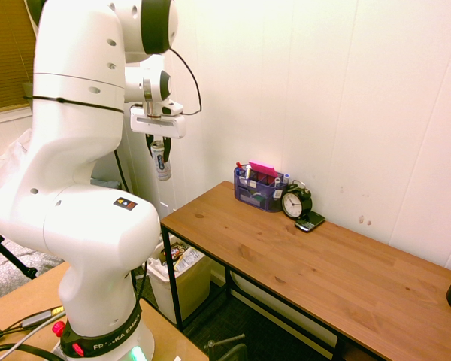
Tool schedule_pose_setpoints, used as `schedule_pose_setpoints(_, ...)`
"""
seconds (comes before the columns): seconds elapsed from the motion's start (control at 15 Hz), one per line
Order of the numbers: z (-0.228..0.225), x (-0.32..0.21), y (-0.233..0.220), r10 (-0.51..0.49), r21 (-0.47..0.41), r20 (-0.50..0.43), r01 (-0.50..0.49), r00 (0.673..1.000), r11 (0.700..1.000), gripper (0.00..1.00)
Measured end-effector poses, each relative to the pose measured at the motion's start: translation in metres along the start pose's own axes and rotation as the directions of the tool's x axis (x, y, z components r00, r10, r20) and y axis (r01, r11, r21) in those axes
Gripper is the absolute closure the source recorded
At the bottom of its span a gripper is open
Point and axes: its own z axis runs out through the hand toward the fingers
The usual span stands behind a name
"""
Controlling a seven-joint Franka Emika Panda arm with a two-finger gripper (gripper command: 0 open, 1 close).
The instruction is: Throw the can in the trash bin
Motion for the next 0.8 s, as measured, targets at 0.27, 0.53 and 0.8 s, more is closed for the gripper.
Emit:
schedule_pose_setpoints(0.27, 0.036, 0.023, -0.029, -0.017, -0.037, 0.035, 0.019, 0.999, 0.999, 0.00)
schedule_pose_setpoints(0.53, 0.021, 0.028, -0.032, -0.017, -0.027, 0.025, 0.018, 1.000, 0.999, 0.00)
schedule_pose_setpoints(0.8, 0.012, 0.037, -0.028, -0.012, -0.019, 0.010, 0.013, 1.000, 1.000, 0.00)
